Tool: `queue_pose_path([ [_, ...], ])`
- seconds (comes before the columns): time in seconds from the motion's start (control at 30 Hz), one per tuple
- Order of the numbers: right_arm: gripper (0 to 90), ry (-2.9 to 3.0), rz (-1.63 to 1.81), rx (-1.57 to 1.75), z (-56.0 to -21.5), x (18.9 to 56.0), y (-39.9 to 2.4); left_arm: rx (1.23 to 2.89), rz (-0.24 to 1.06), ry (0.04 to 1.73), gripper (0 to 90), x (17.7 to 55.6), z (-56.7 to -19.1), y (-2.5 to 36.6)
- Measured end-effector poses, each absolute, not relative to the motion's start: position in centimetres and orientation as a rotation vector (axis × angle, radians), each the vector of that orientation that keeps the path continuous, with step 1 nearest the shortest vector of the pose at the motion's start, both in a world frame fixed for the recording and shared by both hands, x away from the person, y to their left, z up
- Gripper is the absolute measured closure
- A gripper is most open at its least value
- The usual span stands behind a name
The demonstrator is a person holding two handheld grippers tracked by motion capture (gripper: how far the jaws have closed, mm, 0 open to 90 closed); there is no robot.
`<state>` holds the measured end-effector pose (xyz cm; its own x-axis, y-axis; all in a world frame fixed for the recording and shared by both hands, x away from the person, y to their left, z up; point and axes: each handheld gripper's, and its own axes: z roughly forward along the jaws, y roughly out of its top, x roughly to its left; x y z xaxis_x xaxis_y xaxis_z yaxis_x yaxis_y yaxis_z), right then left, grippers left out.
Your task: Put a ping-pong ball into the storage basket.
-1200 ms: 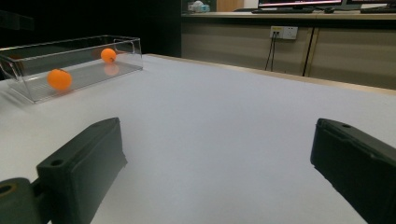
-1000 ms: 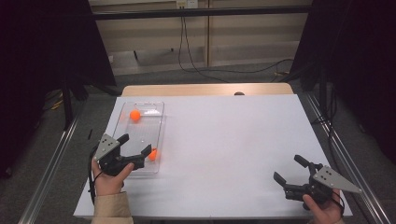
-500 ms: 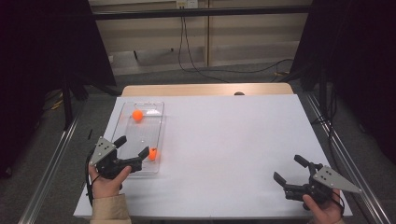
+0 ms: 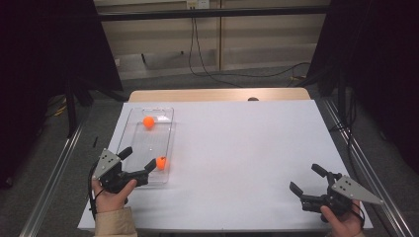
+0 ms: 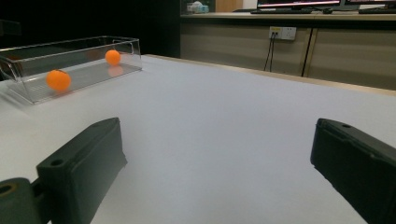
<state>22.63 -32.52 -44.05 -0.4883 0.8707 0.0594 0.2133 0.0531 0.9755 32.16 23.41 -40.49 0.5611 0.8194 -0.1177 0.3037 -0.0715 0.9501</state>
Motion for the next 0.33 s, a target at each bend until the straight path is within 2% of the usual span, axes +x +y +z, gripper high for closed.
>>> queue_pose_path([
  [0.33,2.7,1.768,1.468,1.083,-44.09,22.66,-32.44,1.625,0.559,0.961,2.9,32.04,-40.69,23.75],
])
